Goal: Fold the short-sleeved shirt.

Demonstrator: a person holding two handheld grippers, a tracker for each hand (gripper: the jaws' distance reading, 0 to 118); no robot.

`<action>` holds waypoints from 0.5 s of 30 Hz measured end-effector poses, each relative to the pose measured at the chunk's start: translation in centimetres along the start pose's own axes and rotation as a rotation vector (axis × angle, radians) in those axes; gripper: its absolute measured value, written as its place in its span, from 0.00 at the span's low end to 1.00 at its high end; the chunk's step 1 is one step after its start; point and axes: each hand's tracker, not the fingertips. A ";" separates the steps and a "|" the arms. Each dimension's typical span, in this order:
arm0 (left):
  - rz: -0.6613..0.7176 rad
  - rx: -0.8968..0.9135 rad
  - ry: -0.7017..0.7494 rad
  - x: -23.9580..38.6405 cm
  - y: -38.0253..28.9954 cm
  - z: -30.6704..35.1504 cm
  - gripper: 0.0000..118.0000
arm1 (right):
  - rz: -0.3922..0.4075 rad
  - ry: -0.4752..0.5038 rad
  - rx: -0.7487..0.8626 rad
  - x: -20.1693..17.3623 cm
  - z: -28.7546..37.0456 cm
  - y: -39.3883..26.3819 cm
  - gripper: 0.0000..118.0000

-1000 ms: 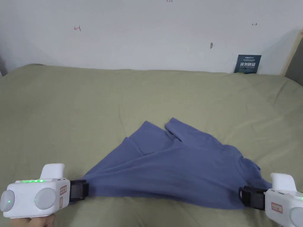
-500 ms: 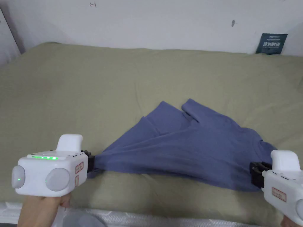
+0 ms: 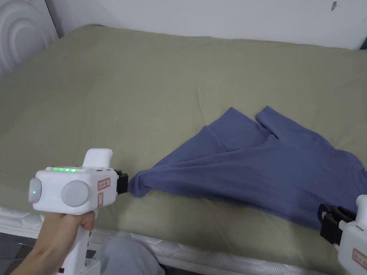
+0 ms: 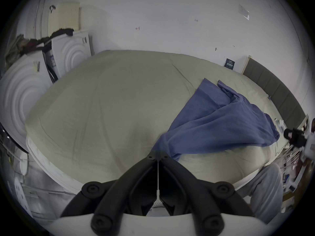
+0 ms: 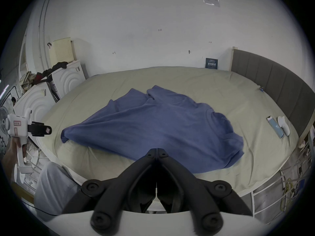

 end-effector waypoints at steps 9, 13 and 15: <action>-0.032 -0.138 0.048 1.7 2.1 -5.9 0.94 | -0.011 0.062 -0.080 -1.9 -2.4 -1.2 0.01; -0.016 -0.161 0.036 2.7 2.9 -7.1 0.56 | 0.005 0.075 -0.100 -2.0 -2.9 -1.4 0.01; -0.084 -0.157 0.073 3.1 3.0 -6.3 0.07 | 0.006 0.072 -0.109 -1.8 -3.1 -1.3 0.01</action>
